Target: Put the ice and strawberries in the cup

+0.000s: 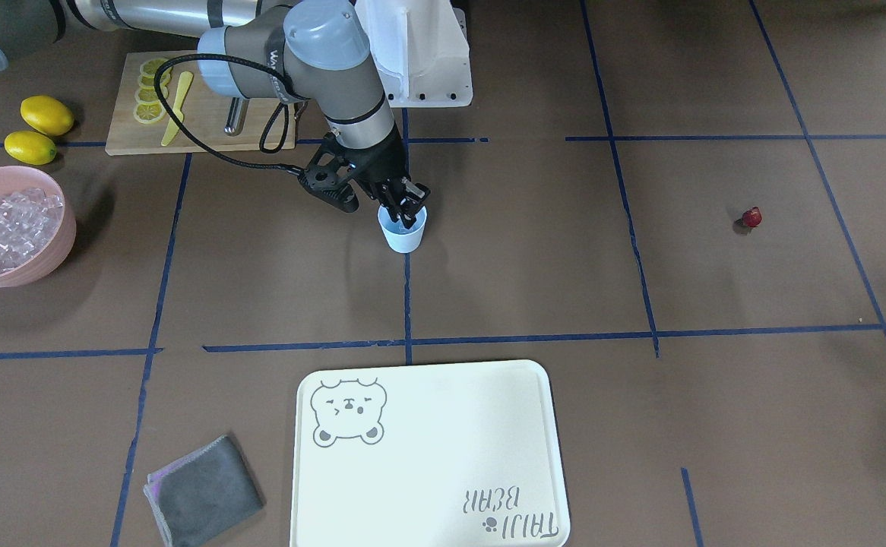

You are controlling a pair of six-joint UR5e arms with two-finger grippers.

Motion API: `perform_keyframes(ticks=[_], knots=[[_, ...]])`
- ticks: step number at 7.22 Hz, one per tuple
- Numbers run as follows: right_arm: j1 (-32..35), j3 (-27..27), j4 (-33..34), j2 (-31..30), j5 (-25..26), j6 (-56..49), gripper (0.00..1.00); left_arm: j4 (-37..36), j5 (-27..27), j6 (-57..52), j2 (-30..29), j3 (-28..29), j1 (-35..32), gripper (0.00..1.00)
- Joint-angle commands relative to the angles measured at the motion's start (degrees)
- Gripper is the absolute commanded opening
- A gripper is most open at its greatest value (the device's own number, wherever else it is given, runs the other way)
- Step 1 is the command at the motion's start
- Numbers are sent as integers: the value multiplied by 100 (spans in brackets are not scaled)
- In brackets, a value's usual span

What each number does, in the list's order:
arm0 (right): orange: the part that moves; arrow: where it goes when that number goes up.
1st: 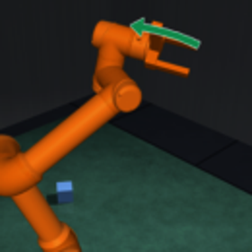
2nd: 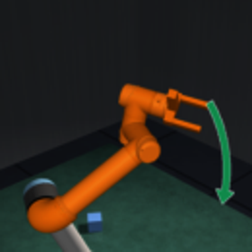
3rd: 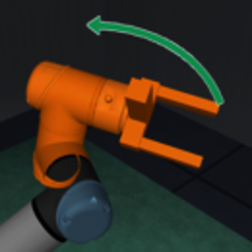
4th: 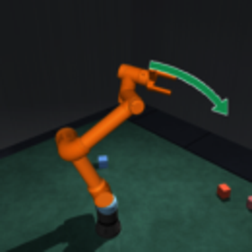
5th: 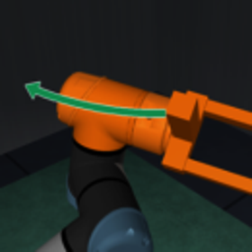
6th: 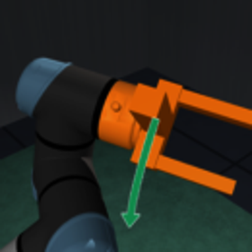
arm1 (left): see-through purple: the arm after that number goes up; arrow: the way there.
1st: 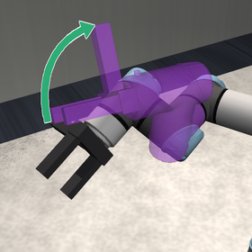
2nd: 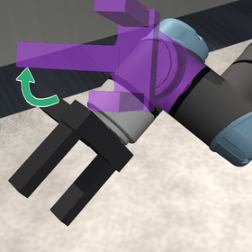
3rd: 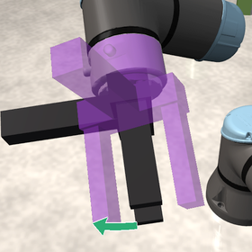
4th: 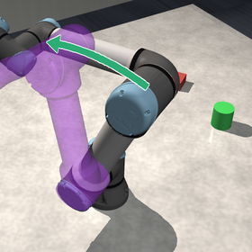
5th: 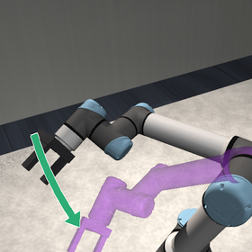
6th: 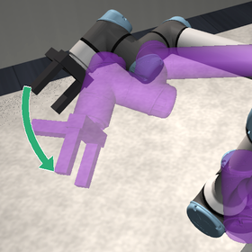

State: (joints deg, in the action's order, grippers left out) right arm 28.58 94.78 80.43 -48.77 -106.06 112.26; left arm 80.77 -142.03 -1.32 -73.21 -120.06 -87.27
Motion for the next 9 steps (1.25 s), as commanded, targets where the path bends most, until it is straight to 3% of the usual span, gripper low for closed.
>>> perform_keyframes(ticks=[1,2,3,4,5,6,9], knots=[[-11,5,-1,-36,-3,-3,50,0,0,1,0,0,0,100],[-11,5,-1,-36,-3,-3,64,0,0,1,0,0,0,100],[7,58,7,-45,-37,-3,65,9,0,1,0,0,0,100],[224,528,86,-236,-220,-3,64,9,0,1,0,0,0,100],[583,1455,417,-934,-701,-11,65,9,0,9,0,0,9,100],[1292,2099,656,-1463,-1463,-525,100,9,0,9,0,0,9,100],[2533,3079,763,-3517,-2399,-2796,100,9,52,1,-35,9,9,100]])
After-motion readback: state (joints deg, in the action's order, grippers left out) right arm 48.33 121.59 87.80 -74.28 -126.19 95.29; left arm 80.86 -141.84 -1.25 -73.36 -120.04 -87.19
